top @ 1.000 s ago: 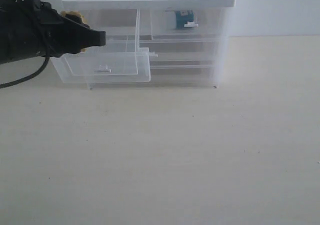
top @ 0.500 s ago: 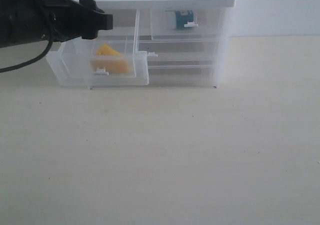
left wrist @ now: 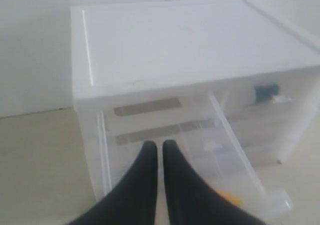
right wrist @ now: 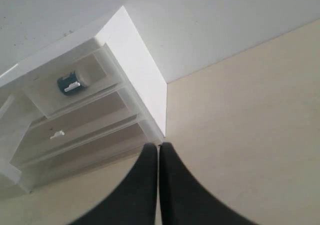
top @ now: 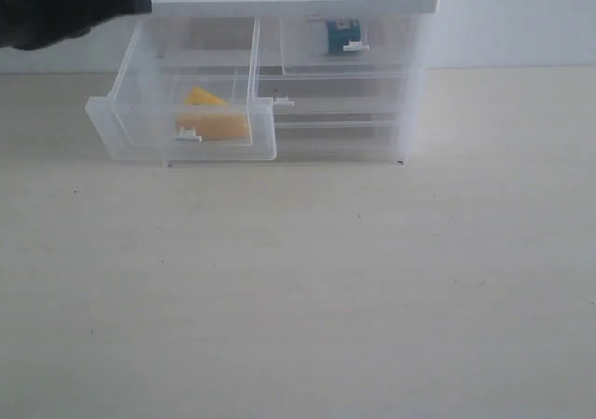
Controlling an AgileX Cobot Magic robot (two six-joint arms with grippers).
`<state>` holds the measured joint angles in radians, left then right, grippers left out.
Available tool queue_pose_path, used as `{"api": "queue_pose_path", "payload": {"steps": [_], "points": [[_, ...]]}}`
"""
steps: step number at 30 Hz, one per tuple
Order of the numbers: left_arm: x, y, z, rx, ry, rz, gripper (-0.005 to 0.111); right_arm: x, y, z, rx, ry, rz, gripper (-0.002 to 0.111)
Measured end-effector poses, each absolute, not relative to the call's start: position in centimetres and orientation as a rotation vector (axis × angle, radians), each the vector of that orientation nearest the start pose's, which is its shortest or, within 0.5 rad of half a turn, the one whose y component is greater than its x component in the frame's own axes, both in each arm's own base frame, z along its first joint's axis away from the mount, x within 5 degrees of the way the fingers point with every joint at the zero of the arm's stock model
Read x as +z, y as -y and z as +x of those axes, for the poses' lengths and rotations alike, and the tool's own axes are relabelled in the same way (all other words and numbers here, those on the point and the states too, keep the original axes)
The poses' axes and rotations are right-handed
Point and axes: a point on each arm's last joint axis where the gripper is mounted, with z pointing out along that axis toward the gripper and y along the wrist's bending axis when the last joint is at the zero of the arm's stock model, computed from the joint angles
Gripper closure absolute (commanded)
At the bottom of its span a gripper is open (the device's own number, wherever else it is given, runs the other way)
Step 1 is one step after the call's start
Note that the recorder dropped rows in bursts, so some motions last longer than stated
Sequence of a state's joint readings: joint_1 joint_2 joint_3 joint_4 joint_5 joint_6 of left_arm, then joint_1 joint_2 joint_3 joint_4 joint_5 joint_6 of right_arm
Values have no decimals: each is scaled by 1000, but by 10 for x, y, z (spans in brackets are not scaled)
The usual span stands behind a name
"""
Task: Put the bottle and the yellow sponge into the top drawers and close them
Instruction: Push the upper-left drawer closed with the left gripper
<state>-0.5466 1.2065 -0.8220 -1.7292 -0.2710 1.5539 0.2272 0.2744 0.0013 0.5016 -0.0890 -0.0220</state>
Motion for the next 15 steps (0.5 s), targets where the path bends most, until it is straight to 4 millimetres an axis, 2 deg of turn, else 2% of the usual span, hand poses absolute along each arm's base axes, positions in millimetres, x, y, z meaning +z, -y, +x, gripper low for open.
{"api": "queue_pose_path", "payload": {"steps": [2, 5, 9, 11, 13, 15], "points": [[307, 119, 231, -278, -1925, 237, 103, 201, -14, 78, 493, -1687, 245, 107], [287, 129, 220, -388, -1939, 455, 103, 201, -14, 78, 493, -1687, 245, 107], [274, 144, 211, -682, -1916, 797, 103, 201, -14, 78, 493, -1687, 245, 107], [271, 147, 210, -846, -1977, 926, 103, 201, -14, 78, 494, -1687, 247, 107], [264, 147, 210, -1007, -2112, 1076, 103, 201, -14, 78, 494, -1687, 247, 107], [252, 143, 211, -1084, -2294, 1172, 103, 201, -14, 78, 494, -1687, 247, 107]]}}
